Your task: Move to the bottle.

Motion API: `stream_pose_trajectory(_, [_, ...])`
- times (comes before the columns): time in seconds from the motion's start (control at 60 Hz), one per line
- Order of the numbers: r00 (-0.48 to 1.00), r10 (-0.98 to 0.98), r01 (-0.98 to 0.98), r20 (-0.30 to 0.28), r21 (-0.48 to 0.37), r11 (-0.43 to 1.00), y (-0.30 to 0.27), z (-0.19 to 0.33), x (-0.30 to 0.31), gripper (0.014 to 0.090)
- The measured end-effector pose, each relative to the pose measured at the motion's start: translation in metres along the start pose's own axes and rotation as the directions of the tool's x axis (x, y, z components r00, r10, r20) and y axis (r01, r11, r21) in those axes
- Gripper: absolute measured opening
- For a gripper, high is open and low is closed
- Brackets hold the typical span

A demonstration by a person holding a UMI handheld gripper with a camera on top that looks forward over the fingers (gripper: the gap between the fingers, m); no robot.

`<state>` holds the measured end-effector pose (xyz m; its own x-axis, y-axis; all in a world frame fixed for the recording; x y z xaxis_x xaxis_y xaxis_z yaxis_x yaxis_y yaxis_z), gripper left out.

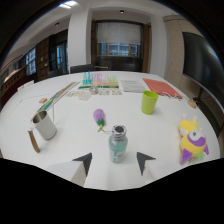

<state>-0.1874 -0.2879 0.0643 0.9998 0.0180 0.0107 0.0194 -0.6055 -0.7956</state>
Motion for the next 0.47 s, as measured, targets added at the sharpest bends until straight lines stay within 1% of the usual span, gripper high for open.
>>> stream_pose_trajectory(0.083, [1.000,0.003,-0.003,0.003,-0.011,1.000,0.0029,0.0076,-0.0016,0.0850])
stream_pose_trajectory(0.167, [1.000,0.005,-0.005,-0.006,-0.017,1.000,0.0040,0.0105,0.0002,0.0851])
stream_pose_trajectory(0.333, [1.000,0.008,-0.008,-0.019,-0.006,1.000,0.0001,0.0113,0.0031,0.0850])
stream_pose_trajectory(0.467, [1.000,0.006,-0.006,-0.012,-0.008,1.000,-0.0011,0.0099,-0.0011,0.0850])
